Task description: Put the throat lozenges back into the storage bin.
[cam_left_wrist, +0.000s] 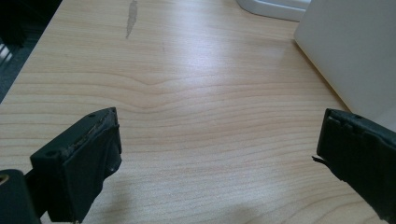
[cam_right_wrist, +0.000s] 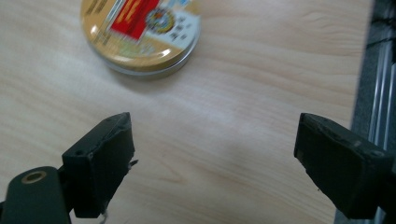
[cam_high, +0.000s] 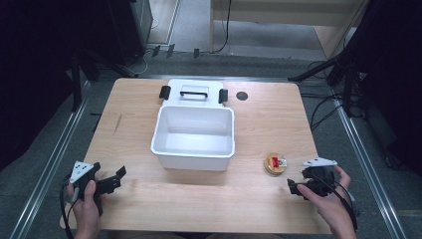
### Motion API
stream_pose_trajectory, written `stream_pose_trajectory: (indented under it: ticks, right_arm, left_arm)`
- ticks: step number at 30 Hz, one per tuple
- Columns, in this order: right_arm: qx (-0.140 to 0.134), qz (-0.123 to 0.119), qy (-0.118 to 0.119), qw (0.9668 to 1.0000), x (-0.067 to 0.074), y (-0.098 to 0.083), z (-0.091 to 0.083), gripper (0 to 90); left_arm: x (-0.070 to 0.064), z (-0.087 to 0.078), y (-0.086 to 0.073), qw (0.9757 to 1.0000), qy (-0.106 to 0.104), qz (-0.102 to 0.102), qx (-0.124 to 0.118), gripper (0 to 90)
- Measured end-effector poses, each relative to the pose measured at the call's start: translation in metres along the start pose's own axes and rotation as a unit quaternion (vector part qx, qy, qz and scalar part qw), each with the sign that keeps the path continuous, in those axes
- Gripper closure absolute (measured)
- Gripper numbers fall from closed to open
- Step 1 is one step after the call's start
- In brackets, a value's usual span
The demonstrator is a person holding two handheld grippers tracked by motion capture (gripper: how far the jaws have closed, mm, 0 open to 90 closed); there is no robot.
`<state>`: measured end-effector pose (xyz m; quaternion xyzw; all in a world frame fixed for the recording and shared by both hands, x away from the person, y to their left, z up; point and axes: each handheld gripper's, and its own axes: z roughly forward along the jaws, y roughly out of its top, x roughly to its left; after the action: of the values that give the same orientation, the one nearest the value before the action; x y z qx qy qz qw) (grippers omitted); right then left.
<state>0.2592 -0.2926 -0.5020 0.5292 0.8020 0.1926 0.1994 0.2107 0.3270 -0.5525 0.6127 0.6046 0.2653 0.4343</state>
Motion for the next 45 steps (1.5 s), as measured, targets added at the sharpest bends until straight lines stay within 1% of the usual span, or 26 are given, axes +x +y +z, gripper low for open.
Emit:
stream_pose_trajectory:
  ticks: [1, 2, 3, 4, 5, 6, 7, 8, 10, 12, 15, 20, 23, 25, 27, 29, 32, 34, 37, 45]
  right_arm:
    - [0.026, -0.009, 0.004, 0.9996, 0.003, 0.004, 0.002, 8.7]
    - [0.057, -0.018, 0.009, 0.9982, 0.006, 0.009, 0.004, 5.3]
    - [0.092, -0.036, 0.024, 0.9949, 0.01, 0.017, 0.007, 3.0]
    - [0.092, -0.036, 0.024, 0.9949, 0.01, 0.017, 0.007, 3.0]
    - [0.103, -0.039, 0.027, 0.9936, 0.012, 0.02, 0.008, 2.3]
    - [0.116, -0.048, 0.03, 0.9916, 0.014, 0.025, 0.009, 1.9]
    - [0.137, -0.055, 0.032, 0.9885, 0.016, 0.032, 0.011, 0.5]
    - [0.137, -0.055, 0.032, 0.9885, 0.016, 0.032, 0.011, 0.5]
    - [0.151, -0.064, 0.032, 0.986, 0.018, 0.04, 0.012, 0.0]
    - [0.166, -0.066, 0.034, 0.9833, 0.02, 0.049, 0.014, 0.0]
    - [0.18, -0.073, 0.033, 0.9804, 0.021, 0.058, 0.017, 0.0]
    - [0.195, -0.078, 0.031, 0.9772, 0.023, 0.072, 0.022, 0.0]
    - [0.208, -0.081, 0.028, 0.9744, 0.025, 0.081, 0.026, 0.0]
    - [0.209, -0.078, 0.028, 0.9744, 0.025, 0.083, 0.027, 0.0]
    - [0.211, -0.073, 0.027, 0.9745, 0.025, 0.089, 0.03, 0.0]
    - [0.211, -0.072, 0.027, 0.9745, 0.024, 0.091, 0.031, 0.0]
    - [0.215, -0.066, 0.031, 0.9739, 0.026, 0.095, 0.036, 0.0]
    - [0.22, -0.062, 0.034, 0.9729, 0.026, 0.098, 0.041, 0.0]
    - [0.224, -0.054, 0.033, 0.9725, 0.027, 0.102, 0.047, 0.0]
    - [0.227, -0.047, 0.023, 0.9725, 0.028, 0.11, 0.057, 1.3]
  left_arm:
    - [0.0, 0.0, 0.0, 1.0, 0.0, 0.002, 0.001, 0.2]
    - [0.0, 0.0, 0.0, 1.0, 0.0, 0.003, 0.002, 0.2]
    - [0.0, 0.0, 0.0, 1.0, -0.001, 0.001, 0.001, 0.2]
    - [0.0, 0.0, 0.0, 1.0, -0.001, -0.001, 0.0, 0.2]
    - [0.001, 0.0, 0.0, 1.0, -0.002, -0.003, -0.001, 0.2]
    - [0.001, 0.0, 0.0, 1.0, -0.002, -0.003, -0.001, 0.2]
    - [0.001, 0.0, 0.0, 1.0, -0.002, -0.003, -0.001, 0.2]
    - [0.001, 0.0, 0.0, 1.0, -0.001, -0.003, -0.002, 0.2]
    - [0.001, 0.0, 0.0, 1.0, 0.0, -0.005, -0.002, 0.2]
    - [0.001, -0.001, 0.0, 1.0, 0.0, -0.005, -0.004, 0.2]
    - [0.001, -0.001, 0.0, 1.0, 0.001, -0.005, -0.004, 0.2]
    - [0.001, -0.001, 0.0, 1.0, 0.001, -0.003, -0.004, 0.2]
    - [0.001, -0.001, 0.0, 1.0, 0.001, -0.003, -0.004, 0.2]
    - [0.001, -0.001, 0.0, 1.0, 0.001, -0.003, -0.004, 0.2]
    - [0.001, -0.001, 0.0, 1.0, 0.002, -0.004, -0.005, 0.2]
    - [0.001, -0.001, 0.0, 1.0, 0.002, -0.005, -0.006, 0.2]
    - [0.001, -0.001, 0.0, 1.0, 0.001, -0.005, -0.006, 0.2]
    - [0.001, -0.001, 0.0, 1.0, 0.001, -0.005, -0.005, 0.2]
    - [0.001, -0.001, 0.0, 1.0, 0.0, -0.005, -0.005, 0.2]
    - [0.001, -0.001, 0.0, 1.0, 0.0, -0.005, -0.005, 0.2]
